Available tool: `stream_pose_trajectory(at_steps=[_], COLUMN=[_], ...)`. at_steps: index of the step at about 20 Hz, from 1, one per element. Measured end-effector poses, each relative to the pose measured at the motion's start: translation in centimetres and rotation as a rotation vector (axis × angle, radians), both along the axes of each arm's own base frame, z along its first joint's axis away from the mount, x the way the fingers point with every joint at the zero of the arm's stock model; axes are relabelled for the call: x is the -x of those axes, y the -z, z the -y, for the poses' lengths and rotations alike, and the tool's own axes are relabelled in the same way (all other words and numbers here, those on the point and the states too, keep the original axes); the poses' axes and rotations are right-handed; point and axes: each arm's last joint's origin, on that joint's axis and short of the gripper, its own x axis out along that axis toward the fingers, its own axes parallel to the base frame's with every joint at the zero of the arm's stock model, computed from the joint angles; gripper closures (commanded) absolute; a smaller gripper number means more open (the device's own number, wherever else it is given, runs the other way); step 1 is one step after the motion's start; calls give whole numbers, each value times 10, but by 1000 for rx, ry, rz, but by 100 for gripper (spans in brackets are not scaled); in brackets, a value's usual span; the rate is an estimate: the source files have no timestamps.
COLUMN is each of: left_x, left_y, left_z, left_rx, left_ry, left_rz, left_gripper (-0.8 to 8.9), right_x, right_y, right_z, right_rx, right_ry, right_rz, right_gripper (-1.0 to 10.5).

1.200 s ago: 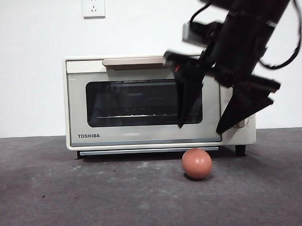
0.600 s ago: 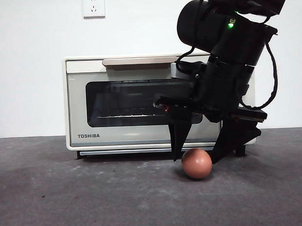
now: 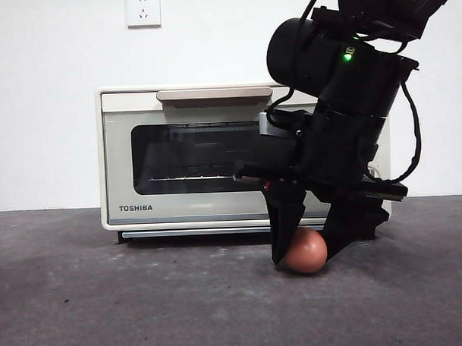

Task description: Eggoven

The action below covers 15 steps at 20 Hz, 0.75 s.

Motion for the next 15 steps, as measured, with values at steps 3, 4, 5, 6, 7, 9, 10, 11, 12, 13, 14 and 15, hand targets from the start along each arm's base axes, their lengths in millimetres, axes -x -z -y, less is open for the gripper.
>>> stream_pose_trajectory(at_steps=[3, 4, 5, 6, 7, 9, 10, 11, 12, 13, 14, 15], left_x=[0, 0, -1, -2, -4, -10, -14, -19, -24, -30, -36, -43], left_y=[0, -1, -1, -2, -2, -1, -1, -1, -2, -4, -7, -12], left_z=[0, 0, 0, 0, 0, 1, 1, 3, 5, 8, 12, 18], left_rx=[0, 0, 1, 2, 2, 1, 2, 10, 16, 24, 33, 41], left_ry=[0, 0, 0, 0, 0, 0, 2, 9, 21, 41, 63, 88], left_rz=[2, 7, 16, 23, 23, 9, 6, 9, 18, 30, 39, 62], left_gripper=[806, 806, 806, 806, 806, 806, 806, 806, 806, 806, 806, 806], right_x=[0, 0, 0, 1, 2, 7, 10, 16, 23, 31, 38, 48], right_y=[0, 0, 0, -1, -2, -15, -24, -39, -51, -67, -78, -93], right_z=[-1, -1, -1, -1, -1, 1, 3, 5, 8, 12, 16, 23], right_rx=[-16, -18, -27, -32, -35, -57, -70, -87, -99, -114, -124, -141], right_ry=[-10, -12, -19, -23, -28, -43, -51, -68, -83, -102, -114, -128], right_rz=[-10, -12, -19, -24, -29, -18, 2, 33, 58, 91, 115, 148], right_gripper=[944, 944, 944, 944, 944, 944, 944, 944, 944, 944, 944, 944])
